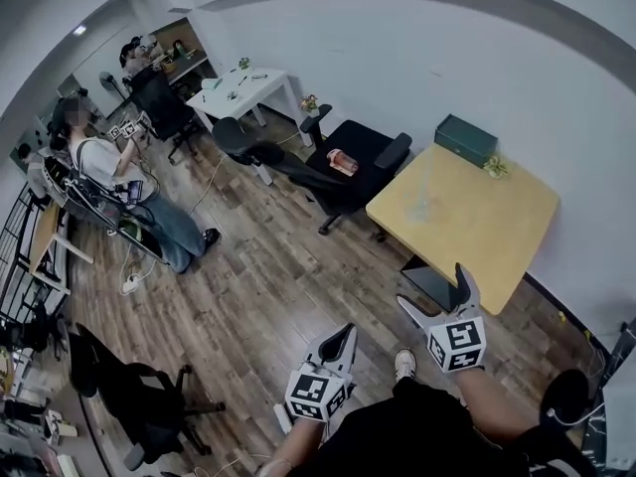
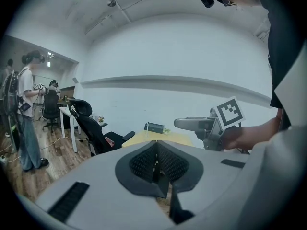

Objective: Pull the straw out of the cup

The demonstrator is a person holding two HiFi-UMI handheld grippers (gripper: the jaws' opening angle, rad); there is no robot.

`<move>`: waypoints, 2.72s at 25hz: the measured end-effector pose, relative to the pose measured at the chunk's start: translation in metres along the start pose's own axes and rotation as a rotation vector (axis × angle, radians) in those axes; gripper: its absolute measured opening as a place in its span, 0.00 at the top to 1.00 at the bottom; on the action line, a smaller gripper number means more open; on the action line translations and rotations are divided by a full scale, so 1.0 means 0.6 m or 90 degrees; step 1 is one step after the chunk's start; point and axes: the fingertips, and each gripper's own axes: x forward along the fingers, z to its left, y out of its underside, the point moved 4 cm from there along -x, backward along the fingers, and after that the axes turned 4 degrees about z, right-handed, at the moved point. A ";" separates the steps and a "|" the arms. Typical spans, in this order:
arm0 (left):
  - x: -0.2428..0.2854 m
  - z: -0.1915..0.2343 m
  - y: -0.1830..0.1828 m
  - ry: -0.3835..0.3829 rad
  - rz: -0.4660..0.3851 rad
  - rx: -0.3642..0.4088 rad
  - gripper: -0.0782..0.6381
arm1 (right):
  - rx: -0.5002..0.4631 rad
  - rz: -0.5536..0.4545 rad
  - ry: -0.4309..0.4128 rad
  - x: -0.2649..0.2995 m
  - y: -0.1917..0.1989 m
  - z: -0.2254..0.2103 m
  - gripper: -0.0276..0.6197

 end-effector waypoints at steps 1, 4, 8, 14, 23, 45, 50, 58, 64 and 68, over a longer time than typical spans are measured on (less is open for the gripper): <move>0.016 0.008 -0.006 -0.001 0.001 -0.001 0.86 | 0.000 0.002 0.001 0.015 -0.002 -0.012 0.04; 0.066 0.031 -0.016 0.000 0.013 0.000 0.86 | 0.003 0.010 -0.001 0.063 -0.004 -0.045 0.04; 0.133 0.048 -0.034 0.003 0.026 -0.002 0.86 | 0.020 0.019 -0.013 0.111 -0.014 -0.093 0.04; 0.233 0.068 -0.066 0.006 0.033 0.002 0.86 | 0.035 0.029 -0.023 0.171 -0.019 -0.165 0.05; 0.315 0.096 -0.089 0.005 0.039 0.014 0.86 | 0.019 0.050 -0.031 0.237 -0.009 -0.222 0.07; 0.591 0.273 -0.212 0.178 0.014 0.068 0.86 | 0.023 0.129 0.083 0.445 -0.012 -0.315 0.08; 0.646 0.310 -0.217 0.221 0.032 0.071 0.86 | 0.050 0.148 0.115 0.496 -0.001 -0.336 0.08; 0.700 0.359 -0.230 0.272 0.052 0.070 0.86 | 0.090 0.189 0.191 0.548 0.021 -0.369 0.18; 0.728 0.405 -0.243 0.295 0.050 0.106 0.86 | 0.117 0.200 0.227 0.581 0.040 -0.380 0.18; 0.737 0.422 -0.236 0.304 0.055 0.118 0.86 | 0.133 0.216 0.270 0.602 0.059 -0.396 0.32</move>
